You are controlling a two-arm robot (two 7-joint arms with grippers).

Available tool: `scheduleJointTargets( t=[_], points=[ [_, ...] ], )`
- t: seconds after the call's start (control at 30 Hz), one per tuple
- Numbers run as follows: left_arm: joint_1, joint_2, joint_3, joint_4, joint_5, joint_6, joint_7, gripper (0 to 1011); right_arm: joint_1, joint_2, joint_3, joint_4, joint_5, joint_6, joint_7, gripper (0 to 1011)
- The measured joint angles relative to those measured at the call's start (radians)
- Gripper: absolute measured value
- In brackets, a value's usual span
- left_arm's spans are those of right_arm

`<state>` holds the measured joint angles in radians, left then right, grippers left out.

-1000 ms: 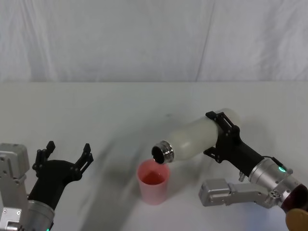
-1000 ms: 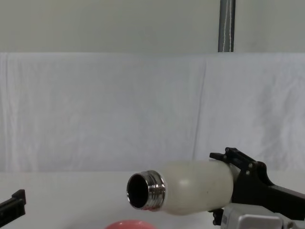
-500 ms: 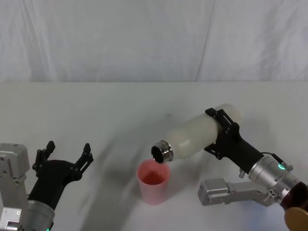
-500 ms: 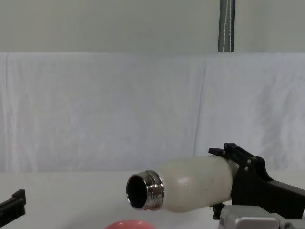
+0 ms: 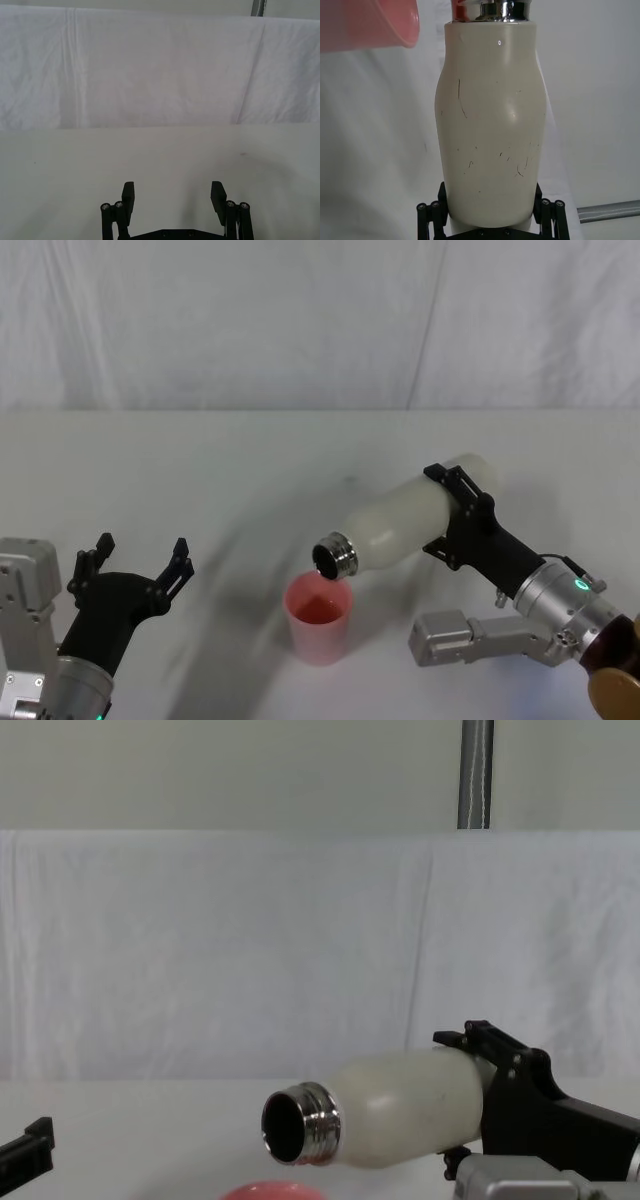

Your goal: Grasp the thermos with one hand and pour water into the cup lid.

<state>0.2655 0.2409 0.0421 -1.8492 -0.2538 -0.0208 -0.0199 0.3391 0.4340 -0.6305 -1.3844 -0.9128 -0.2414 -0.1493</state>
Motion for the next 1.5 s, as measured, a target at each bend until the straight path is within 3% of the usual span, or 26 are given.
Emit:
scheduleJointTargets(
  t=[1.5],
  points=[
    [0.000,0.000,0.000,0.000,0.000,0.000,0.000,1001,0.025,0.009,-0.029,0.008,-0.035,0.003,-0.024,958]
  ],
)
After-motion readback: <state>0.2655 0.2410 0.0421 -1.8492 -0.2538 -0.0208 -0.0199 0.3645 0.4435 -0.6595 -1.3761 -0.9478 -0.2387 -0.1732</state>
